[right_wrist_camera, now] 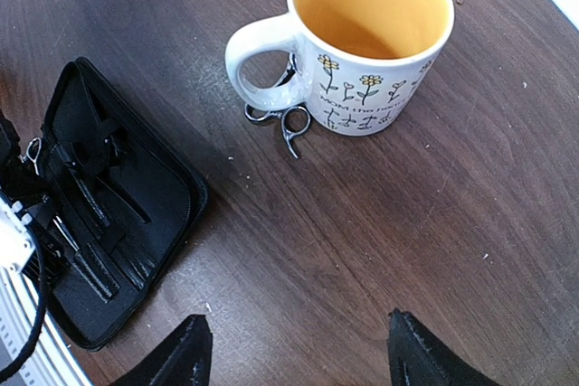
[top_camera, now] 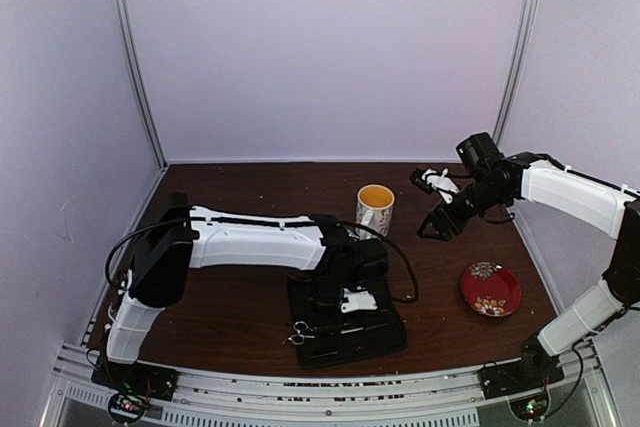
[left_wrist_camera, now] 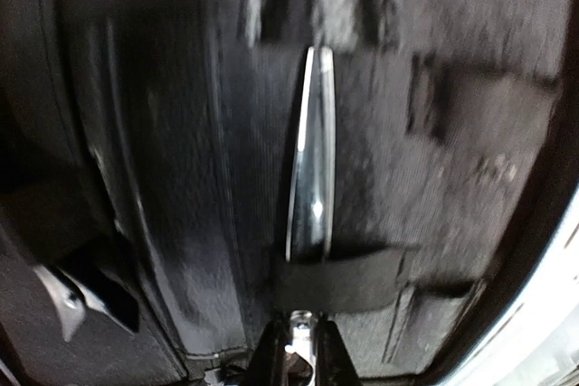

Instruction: Sort the hair-cutting tools

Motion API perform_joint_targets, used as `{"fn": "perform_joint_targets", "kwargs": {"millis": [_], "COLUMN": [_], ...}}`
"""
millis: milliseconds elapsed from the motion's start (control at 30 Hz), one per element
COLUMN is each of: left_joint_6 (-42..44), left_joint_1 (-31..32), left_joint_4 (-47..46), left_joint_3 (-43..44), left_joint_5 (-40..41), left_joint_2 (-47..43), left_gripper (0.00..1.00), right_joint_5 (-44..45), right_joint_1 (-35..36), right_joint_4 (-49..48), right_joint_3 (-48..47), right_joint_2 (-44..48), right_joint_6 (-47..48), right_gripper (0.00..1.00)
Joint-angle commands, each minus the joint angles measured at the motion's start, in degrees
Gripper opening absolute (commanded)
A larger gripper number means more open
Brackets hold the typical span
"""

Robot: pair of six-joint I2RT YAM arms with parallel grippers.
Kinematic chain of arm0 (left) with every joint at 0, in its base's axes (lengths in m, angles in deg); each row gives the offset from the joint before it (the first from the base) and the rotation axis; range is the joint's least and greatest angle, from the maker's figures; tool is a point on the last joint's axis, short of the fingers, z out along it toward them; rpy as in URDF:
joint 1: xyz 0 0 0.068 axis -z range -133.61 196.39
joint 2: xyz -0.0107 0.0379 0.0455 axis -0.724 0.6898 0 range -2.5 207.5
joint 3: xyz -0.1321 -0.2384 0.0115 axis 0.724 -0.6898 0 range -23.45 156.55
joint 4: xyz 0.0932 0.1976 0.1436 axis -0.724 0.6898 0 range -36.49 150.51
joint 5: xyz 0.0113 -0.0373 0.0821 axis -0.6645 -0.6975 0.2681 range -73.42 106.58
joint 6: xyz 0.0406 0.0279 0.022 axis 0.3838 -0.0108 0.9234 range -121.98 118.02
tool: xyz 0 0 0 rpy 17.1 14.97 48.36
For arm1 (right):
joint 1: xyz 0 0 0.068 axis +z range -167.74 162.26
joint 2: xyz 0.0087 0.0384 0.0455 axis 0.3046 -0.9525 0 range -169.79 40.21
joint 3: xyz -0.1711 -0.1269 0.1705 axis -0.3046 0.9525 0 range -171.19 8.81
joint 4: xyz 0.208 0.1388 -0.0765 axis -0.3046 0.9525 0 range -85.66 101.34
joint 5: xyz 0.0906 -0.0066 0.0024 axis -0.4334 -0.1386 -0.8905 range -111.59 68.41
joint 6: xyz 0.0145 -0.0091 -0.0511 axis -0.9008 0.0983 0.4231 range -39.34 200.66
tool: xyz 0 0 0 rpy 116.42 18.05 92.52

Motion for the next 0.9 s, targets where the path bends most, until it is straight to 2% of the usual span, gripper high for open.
{"fn": "perform_joint_targets", "kwargs": {"millis": [0,333,500,600,867], "left_joint_6": [1.7,2.6,2.7,2.4,1.3], "left_joint_1": [-0.3,-0.3,-0.3,-0.3,-1.5], "left_joint_4": [-2.9,-7.0,-7.0,-6.9,-4.1], "left_joint_3": [3.1,3.2,0.9,-0.9,-8.9], "left_joint_5": [-0.9,-2.1,-1.4,-0.9,5.4], "left_joint_2": [1.9,2.6,-1.0,-4.4,-11.7], "left_gripper": [0.0,0.0,0.18,0.25,0.27], "right_joint_5": [-0.3,0.0,0.0,0.0,-0.2], "right_joint_1": [0.4,0.4,0.5,0.5,0.8], "right_joint_4": [0.5,0.5,0.7,0.7,1.1], "right_joint_3": [-1.4,-1.5,-1.7,-1.7,-1.8], "right_joint_2": [-0.8,-1.5,-1.7,-1.8,-2.2], "right_joint_6": [0.6,0.6,0.8,0.8,1.1], "right_gripper": [0.68,0.68,0.68,0.68,0.68]}}
